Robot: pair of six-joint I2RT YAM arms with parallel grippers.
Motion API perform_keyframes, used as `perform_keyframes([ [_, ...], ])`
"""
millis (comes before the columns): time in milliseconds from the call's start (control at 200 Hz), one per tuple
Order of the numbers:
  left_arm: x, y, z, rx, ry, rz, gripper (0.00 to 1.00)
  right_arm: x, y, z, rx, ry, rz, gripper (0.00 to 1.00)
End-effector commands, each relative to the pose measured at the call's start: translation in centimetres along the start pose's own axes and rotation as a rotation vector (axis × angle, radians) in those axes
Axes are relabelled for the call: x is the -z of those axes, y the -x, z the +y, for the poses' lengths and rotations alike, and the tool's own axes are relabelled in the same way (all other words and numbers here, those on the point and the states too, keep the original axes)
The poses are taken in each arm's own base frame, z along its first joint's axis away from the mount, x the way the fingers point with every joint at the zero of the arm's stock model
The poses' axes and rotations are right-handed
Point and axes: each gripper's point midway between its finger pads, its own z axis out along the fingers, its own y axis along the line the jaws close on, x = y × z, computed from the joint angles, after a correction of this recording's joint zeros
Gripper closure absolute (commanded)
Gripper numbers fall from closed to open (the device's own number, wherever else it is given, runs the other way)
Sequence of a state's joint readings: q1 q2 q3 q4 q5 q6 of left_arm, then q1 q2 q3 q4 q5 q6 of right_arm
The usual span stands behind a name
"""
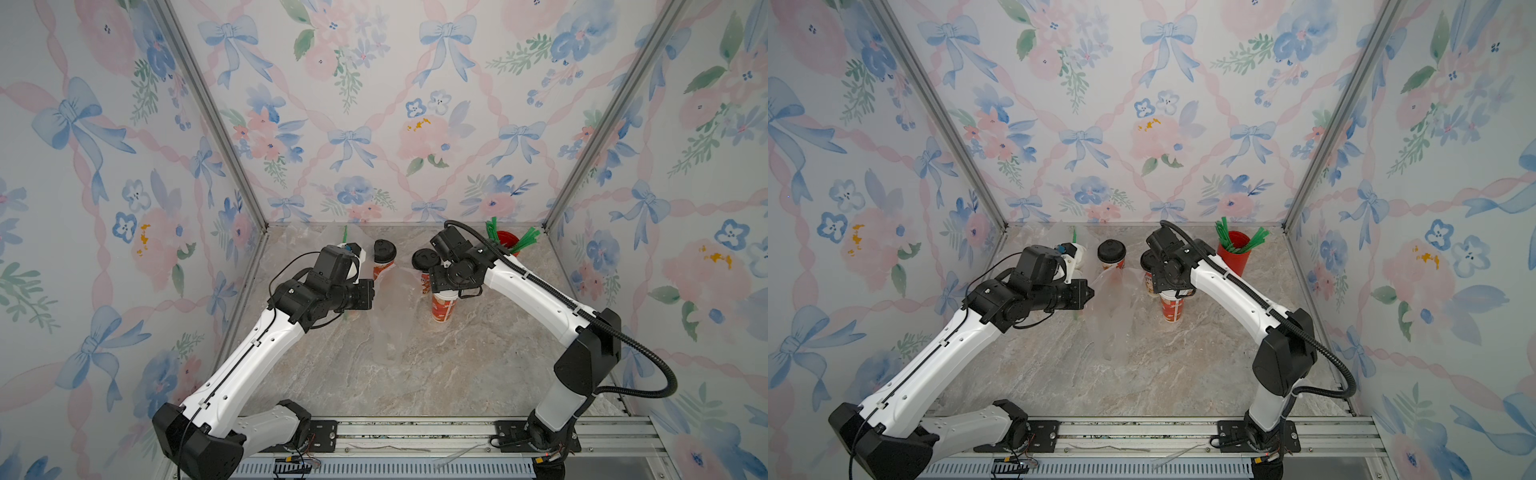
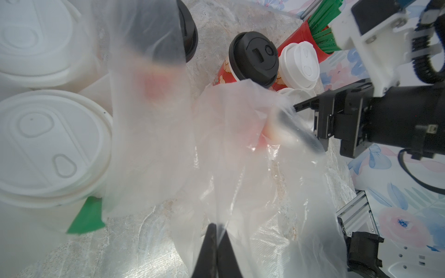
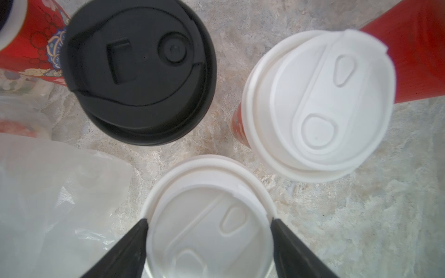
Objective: Pack milk tea into plastic carrier bags
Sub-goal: Pick up the milk tea cup at the center of the board.
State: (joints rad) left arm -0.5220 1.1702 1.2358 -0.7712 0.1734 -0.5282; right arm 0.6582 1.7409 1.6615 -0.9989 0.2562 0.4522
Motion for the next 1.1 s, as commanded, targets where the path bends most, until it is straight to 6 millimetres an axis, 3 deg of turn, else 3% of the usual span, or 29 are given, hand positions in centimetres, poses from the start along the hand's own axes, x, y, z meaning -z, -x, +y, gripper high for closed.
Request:
perform_keyframes([
  [0, 0.5, -0.1, 0.0, 0.009, -0.012, -0.013, 1.0, 0.1, -1.0, 0.3, 0.021, -0.009, 0.005, 0.18],
  [385, 0.5, -0.3, 0.0, 0.011, -0.017, -0.008, 1.0, -0.4, -1.3, 1.3, 0.032, 0.019, -0.079, 0.2],
  [460, 0.5, -0.3, 0.1, 0.014, -0.014, -0.007, 1.0, 0.4, -1.1, 1.3, 0.022, 0.038, -0.115, 0.2],
  [845, 0.7, -0.3, 0.1, 0.017, -0.018, -0.014, 1.0, -0.5, -1.8, 1.4, 0.007, 0.053, -0.133, 0.21],
  [1095, 0.9, -0.2, 0.2, 0.02, -0.015, -0.02, 1.0, 1.6, -0.8, 0.9, 0.0, 0.048, -0.18, 0.27],
])
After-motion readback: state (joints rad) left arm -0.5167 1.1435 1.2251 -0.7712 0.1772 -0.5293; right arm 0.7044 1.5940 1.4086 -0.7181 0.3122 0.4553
